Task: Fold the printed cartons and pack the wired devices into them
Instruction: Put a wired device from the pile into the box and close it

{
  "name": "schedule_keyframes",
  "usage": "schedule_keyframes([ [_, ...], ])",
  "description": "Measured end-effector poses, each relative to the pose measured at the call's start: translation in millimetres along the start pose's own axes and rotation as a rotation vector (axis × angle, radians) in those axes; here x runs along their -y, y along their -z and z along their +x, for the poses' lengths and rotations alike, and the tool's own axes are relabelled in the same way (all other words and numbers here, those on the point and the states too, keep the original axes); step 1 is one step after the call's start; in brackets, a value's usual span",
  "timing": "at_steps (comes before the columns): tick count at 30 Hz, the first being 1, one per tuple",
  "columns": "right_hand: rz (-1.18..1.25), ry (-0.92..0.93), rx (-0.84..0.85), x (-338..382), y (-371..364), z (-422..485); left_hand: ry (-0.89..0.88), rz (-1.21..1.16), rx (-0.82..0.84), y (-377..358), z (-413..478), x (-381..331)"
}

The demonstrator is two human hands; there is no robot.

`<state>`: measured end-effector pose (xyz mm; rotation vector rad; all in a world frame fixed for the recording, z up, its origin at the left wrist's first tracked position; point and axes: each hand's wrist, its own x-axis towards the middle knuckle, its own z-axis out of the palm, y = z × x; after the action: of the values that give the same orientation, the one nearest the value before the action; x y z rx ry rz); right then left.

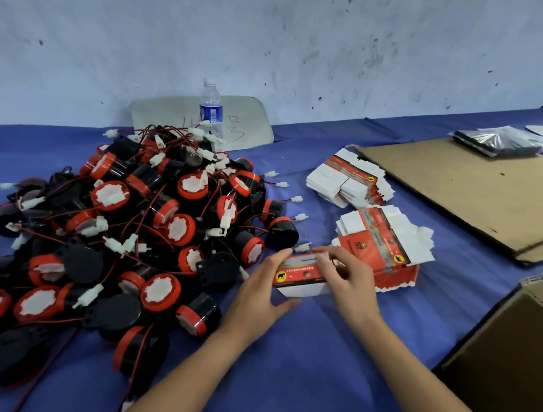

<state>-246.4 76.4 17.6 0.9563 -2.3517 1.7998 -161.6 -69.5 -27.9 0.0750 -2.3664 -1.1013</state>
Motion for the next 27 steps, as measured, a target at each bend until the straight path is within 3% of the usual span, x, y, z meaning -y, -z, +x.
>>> schedule_keyframes([
  [5,-0.014,0.171,-0.040,0.1,-12.1,-9.7,0.057,-0.003,0.003,1.1,-5.2,-4.8],
  [8,-0.118,0.288,-0.199,-2.6,-24.5,-12.4,0.011,0.061,0.012,1.2,-9.3,-6.7],
  [14,-0.184,0.273,-0.259,-1.2,-36.8,-8.6,-0.054,0.149,0.028,-0.3,-10.3,-9.8],
  [20,-0.220,0.249,-0.232,2.2,-40.8,-0.2,0.063,0.001,0.059,2.9,-10.3,-15.4],
  [24,-0.126,0.115,-0.212,7.6,-40.8,2.5,0.104,-0.025,0.068,6.1,-9.4,-15.0],
  [27,0.219,-0.190,-0.423,25.3,-16.6,16.7,0.119,-0.117,-0.037,7.0,-7.6,-9.9],
])
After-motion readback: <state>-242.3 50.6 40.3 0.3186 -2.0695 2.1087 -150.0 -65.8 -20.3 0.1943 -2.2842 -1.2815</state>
